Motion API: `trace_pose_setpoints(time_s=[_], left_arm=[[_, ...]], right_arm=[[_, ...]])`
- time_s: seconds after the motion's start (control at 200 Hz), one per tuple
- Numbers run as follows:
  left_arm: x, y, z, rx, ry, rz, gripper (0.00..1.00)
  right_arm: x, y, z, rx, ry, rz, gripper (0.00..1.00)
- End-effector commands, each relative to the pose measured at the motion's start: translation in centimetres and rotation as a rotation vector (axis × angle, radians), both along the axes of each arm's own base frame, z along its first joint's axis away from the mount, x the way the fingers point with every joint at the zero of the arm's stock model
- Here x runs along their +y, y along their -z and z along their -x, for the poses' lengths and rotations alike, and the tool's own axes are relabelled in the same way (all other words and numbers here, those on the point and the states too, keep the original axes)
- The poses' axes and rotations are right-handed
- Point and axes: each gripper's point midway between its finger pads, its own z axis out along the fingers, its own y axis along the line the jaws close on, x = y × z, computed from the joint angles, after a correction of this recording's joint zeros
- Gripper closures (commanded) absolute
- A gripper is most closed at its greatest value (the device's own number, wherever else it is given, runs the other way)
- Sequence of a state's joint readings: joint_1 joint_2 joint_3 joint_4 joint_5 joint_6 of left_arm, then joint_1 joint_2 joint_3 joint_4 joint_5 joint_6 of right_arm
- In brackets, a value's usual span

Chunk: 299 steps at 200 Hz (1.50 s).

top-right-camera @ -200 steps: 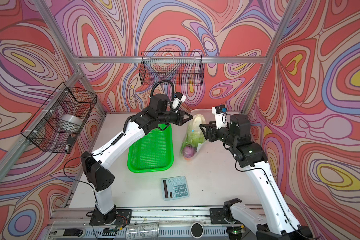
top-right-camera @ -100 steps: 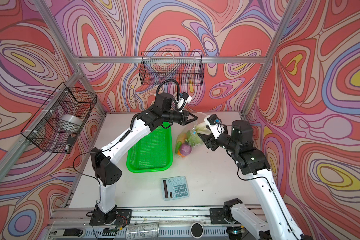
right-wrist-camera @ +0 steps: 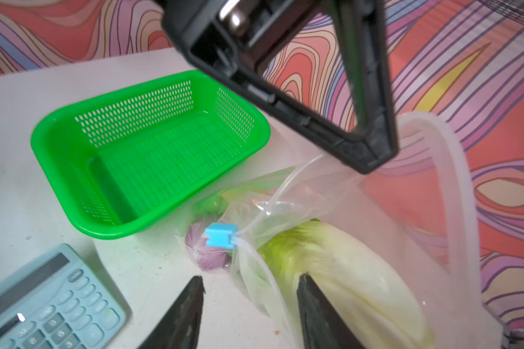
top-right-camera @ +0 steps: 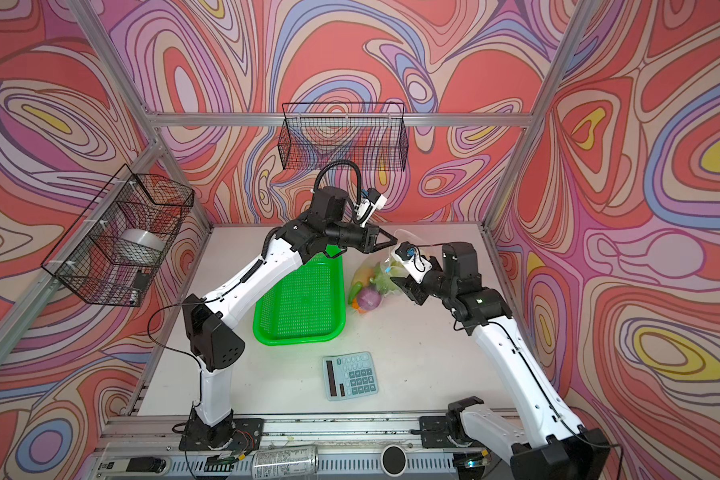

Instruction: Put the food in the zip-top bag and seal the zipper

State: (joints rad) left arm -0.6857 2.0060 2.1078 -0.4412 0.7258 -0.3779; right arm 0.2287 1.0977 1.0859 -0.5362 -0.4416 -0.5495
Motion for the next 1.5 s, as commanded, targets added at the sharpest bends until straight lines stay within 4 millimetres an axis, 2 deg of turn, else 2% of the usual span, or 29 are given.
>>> trace_pose_setpoints(time_s=[0.0,0.085,0.22,0.361,0.391,0.431,0.481,0.501,0.606,0.771,0.866,0.946,1.027,1.117,1.237,1.357,1.427,1.492], left_arm=[[0.5,-2.1,1.1,-0.027,0.037,0.046,1.00],[0.6,-2.2,1.3,-0.028,0.039,0.047,1.00],[0.8,-2.1,1.4,-0.033,0.033,0.045,1.00],[0.7,-2.1,0.9,-0.046,0.014,0.047,1.00],[0.7,-2.1,0.6,-0.049,0.002,0.048,0.86],[0.8,-2.2,0.1,-0.045,-0.020,0.045,0.49],[1.3,-2.4,-0.6,-0.042,-0.056,0.041,0.07],[1.5,-2.7,-0.8,-0.046,-0.070,0.042,0.01],[3.4,-4.2,-1.7,-0.096,-0.132,0.056,0.00],[6.2,-6.4,-1.0,-0.253,-0.166,0.107,0.01],[7.8,-6.2,-0.6,-0.295,-0.152,0.142,0.03],[8.8,-5.8,-0.4,-0.295,-0.141,0.193,0.07],[8.5,-4.7,0.5,-0.288,-0.091,0.204,0.13],[8.0,-3.8,1.0,-0.275,-0.033,0.221,0.14],[7.4,-3.7,1.3,-0.312,0.014,0.275,0.16],[6.4,-3.7,0.9,-0.336,0.042,0.289,0.22],[5.8,-3.3,0.5,-0.348,0.051,0.288,0.31],[5.3,-2.9,0.1,-0.354,0.054,0.292,0.45]], right_arm=[[0.2,-0.2,-1.3,-0.046,-0.003,0.000,0.60],[0.3,0.1,-1.7,-0.041,-0.004,0.000,0.71],[0.5,-0.3,-1.2,-0.049,-0.015,-0.024,1.00],[0.7,-1.1,-0.3,-0.016,-0.016,-0.070,1.00],[0.8,-1.5,-0.1,-0.013,-0.015,-0.088,1.00],[0.8,-2.0,0.2,-0.012,-0.006,-0.113,1.00],[0.7,-3.0,0.5,-0.018,0.014,-0.148,1.00],[0.6,-3.5,0.6,-0.023,0.022,-0.162,1.00],[0.0,-5.6,1.0,-0.050,0.077,-0.230,1.00],[-0.5,-8.7,1.1,-0.093,0.129,-0.317,1.00],[-0.3,-9.1,0.4,-0.054,0.149,-0.351,1.00],[-0.2,-8.6,-0.6,0.013,0.180,-0.369,1.00],[-0.4,-8.3,-1.9,0.074,0.234,-0.378,1.00],[0.0,-8.6,-2.5,0.127,0.239,-0.395,1.00],[0.5,-9.0,-2.9,0.137,0.215,-0.414,1.00],[0.8,-8.7,-3.0,0.150,0.204,-0.421,1.00],[1.0,-8.5,-3.0,0.166,0.199,-0.422,1.00],[1.1,-8.5,-3.0,0.169,0.193,-0.425,1.00]])
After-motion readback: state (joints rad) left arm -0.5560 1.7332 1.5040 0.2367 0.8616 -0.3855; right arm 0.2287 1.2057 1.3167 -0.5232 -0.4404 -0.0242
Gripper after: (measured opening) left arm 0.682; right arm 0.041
